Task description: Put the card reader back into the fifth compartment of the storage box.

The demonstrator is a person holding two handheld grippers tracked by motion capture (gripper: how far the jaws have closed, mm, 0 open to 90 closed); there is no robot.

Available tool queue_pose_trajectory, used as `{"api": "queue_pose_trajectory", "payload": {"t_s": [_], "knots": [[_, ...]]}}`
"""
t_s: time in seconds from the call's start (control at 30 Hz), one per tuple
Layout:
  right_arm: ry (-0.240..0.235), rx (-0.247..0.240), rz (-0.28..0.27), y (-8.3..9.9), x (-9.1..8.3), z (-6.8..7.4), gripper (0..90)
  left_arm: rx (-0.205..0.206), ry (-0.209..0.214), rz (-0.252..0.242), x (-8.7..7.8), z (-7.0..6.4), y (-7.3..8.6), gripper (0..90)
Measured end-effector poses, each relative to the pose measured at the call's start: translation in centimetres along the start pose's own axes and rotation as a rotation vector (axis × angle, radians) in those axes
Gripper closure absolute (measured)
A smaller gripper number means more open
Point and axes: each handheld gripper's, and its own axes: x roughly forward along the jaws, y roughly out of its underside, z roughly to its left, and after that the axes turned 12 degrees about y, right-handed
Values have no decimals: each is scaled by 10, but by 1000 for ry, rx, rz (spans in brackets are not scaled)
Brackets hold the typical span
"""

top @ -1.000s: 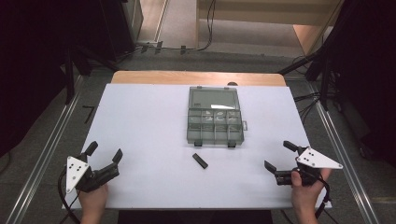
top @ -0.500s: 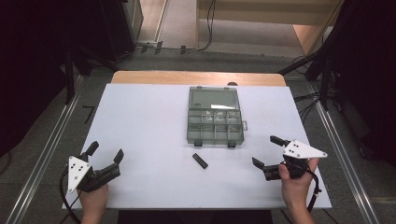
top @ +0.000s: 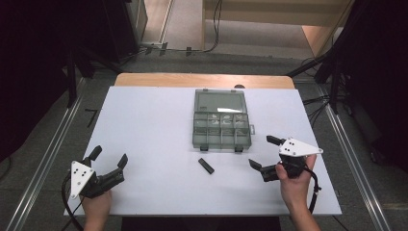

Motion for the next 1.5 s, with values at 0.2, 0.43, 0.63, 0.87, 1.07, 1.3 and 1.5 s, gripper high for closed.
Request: {"api": "queue_pose_trajectory", "payload": {"t_s": [0.2,0.43,0.63,0.87,1.07,1.3,1.5], "knots": [[-26,-24,22,-12,9,6,0,3,2,3,0,0,0,116],[-42,-37,30,-23,17,13,0,3,3,2,0,0,0,116],[-59,-42,35,-31,25,19,0,-1,3,-1,0,0,0,116],[-80,-46,46,-39,34,25,0,-2,5,-2,0,0,0,116],[-99,-43,64,-42,43,30,0,-2,5,-1,1,1,0,116],[-112,-49,92,-44,53,36,0,-2,6,-1,1,1,0,116],[-122,-48,112,-48,60,42,0,-1,7,0,0,1,0,116]]}}
